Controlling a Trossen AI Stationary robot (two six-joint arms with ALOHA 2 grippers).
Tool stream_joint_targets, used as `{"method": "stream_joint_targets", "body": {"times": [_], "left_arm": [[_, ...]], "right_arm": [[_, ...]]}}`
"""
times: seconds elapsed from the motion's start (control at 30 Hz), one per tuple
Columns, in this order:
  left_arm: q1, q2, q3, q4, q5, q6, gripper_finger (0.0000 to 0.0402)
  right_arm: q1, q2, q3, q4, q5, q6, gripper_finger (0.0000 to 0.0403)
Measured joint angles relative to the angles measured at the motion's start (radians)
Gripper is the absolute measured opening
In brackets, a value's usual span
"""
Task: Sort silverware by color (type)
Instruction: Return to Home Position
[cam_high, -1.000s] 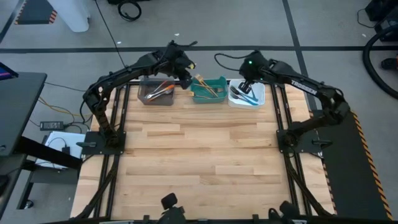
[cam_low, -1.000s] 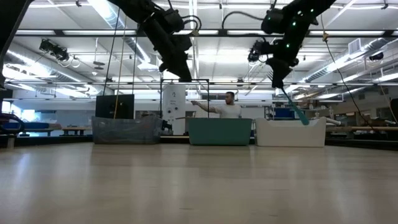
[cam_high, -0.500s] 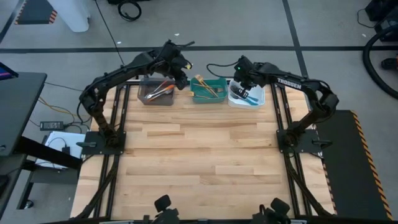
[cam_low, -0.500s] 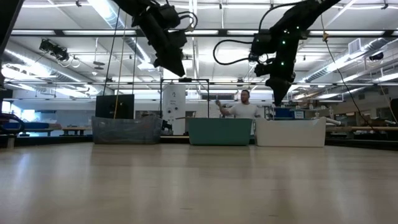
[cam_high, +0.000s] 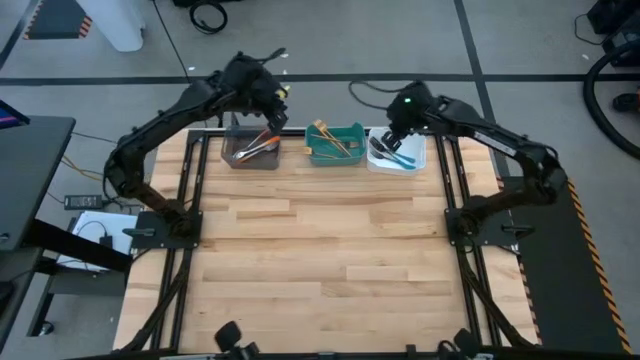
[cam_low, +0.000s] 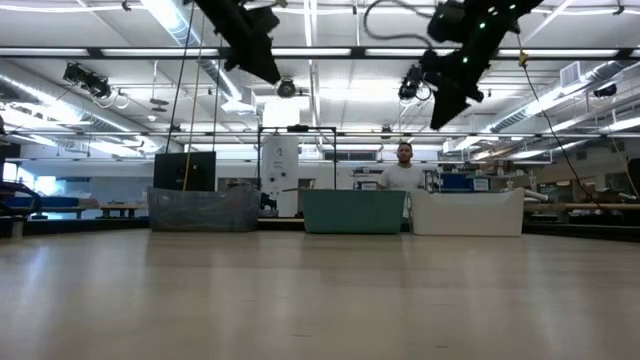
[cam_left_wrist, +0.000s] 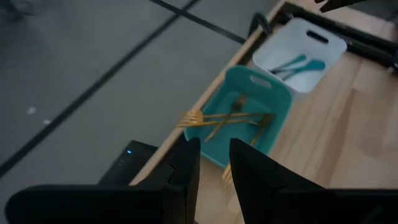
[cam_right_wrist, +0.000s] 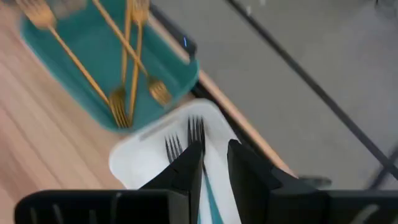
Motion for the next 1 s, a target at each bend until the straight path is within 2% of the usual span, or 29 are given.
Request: {"method": "stream_joint_targets", "body": {"times": [0.2, 0.4, 0.63, 0.73, 0.9, 1.0], "left_arm": [[0.001, -0.094, 0.000, -0.049, -0.096, -0.039, 0.0096], [-0.018, -0.196, 0.000, -0.104, -0.179, -0.084, 0.0096], [-0.084, -0.337, 0.000, -0.205, -0.345, -0.139, 0.0096], [-0.111, -0.394, 0.000, -0.248, -0.418, -0.161, 0.0095], [-0.139, -0.464, 0.000, -0.291, -0.438, -0.179, 0.0096], [-0.145, -0.513, -0.060, -0.294, -0.438, -0.187, 0.0096]], "right_arm": [[-0.044, -0.162, -0.090, 0.130, -0.074, 0.028, 0.0083], [-0.059, -0.326, -0.204, 0.196, -0.085, 0.084, 0.0083], [-0.057, -0.488, -0.370, 0.324, -0.091, 0.162, 0.0083], [-0.057, -0.541, -0.434, 0.387, -0.135, 0.188, 0.0083], [-0.057, -0.603, -0.542, 0.504, -0.206, 0.190, 0.0083], [-0.057, -0.628, -0.605, 0.563, -0.227, 0.203, 0.0083]]}}
